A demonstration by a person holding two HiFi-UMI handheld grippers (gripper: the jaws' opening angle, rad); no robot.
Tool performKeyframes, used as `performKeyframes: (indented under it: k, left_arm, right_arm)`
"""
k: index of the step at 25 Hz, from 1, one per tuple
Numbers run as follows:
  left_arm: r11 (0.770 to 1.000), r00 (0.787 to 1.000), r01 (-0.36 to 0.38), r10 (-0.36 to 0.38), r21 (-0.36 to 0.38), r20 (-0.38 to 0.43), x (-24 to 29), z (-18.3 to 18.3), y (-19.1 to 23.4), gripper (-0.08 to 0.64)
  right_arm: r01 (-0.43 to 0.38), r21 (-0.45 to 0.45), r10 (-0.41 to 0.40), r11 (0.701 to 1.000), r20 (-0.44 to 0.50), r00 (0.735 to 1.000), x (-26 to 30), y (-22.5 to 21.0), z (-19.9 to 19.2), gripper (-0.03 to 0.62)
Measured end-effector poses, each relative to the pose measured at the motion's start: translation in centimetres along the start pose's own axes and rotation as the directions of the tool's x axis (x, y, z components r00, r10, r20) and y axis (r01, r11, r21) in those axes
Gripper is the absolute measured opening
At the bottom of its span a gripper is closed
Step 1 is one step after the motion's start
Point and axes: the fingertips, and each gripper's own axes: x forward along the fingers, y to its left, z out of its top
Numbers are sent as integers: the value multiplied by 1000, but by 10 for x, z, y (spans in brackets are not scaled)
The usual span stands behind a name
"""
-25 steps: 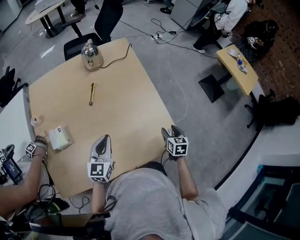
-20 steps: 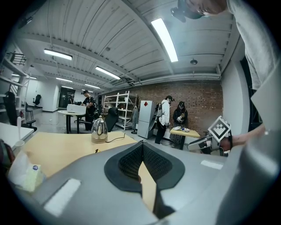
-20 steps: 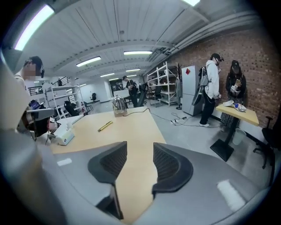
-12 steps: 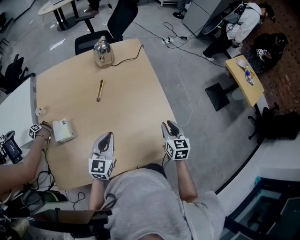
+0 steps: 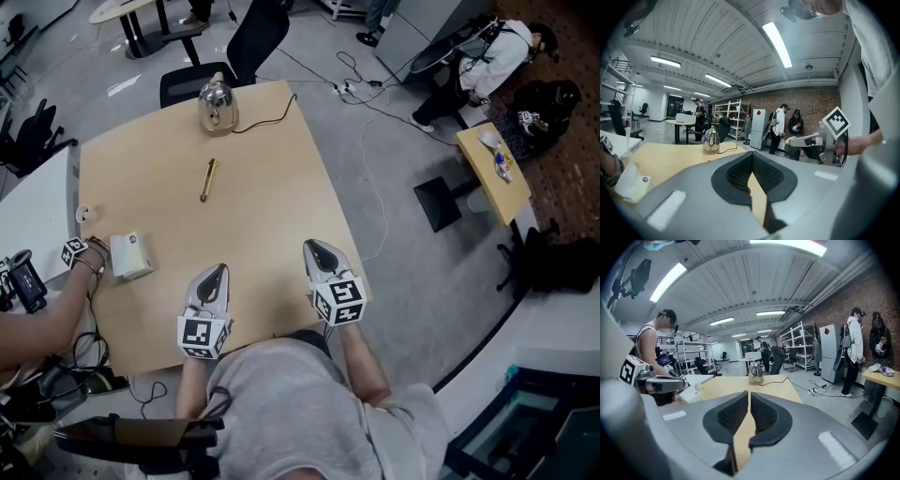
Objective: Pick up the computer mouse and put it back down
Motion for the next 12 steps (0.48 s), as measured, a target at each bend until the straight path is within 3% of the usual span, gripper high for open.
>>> performKeyframes:
  k: [12]
  left_arm:
    - [1000, 1000, -10, 10, -3, 6, -10, -2, 5, 20]
  right_arm:
    - [-146, -41, 148, 988, 35, 988, 2, 69, 6, 6]
